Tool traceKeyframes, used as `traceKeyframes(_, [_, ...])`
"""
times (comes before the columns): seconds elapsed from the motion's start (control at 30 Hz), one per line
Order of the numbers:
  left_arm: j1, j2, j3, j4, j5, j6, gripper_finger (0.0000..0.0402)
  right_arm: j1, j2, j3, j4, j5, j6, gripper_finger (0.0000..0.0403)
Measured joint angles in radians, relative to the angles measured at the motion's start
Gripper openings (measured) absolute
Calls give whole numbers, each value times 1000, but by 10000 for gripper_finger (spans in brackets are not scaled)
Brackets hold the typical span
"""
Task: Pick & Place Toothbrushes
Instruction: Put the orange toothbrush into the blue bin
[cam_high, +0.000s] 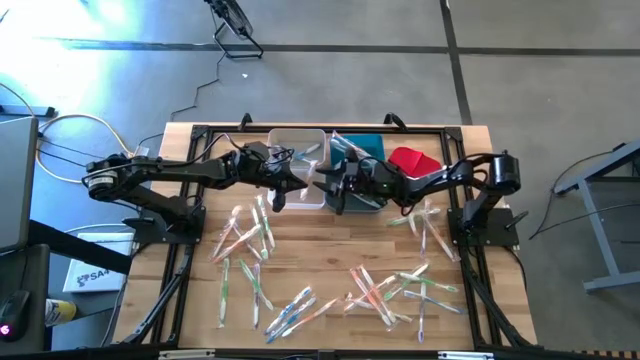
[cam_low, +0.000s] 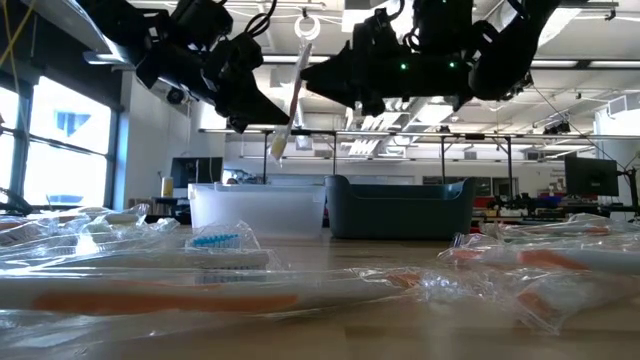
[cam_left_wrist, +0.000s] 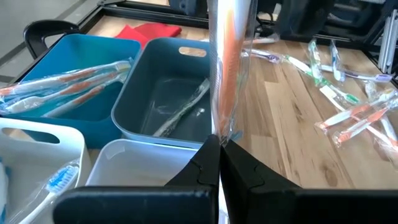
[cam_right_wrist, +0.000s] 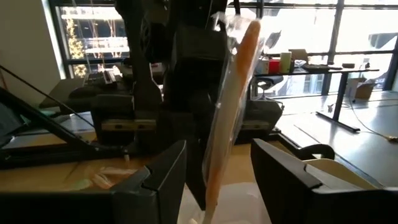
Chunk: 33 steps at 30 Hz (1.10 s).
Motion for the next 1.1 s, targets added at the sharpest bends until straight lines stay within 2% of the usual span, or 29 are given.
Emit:
traceKeyframes(0.13, [0, 0, 0, 0, 0, 0, 0, 0, 0, 17, -4, -33, -1, 174])
traceKeyframes(0.67, [0, 0, 0, 52, 5, -2, 0, 0, 0, 51, -59, -20, -3, 171])
traceKeyframes(1.1, [0, 0, 0, 52, 27, 0, 0, 0, 0, 51, -58, -11, -2, 104])
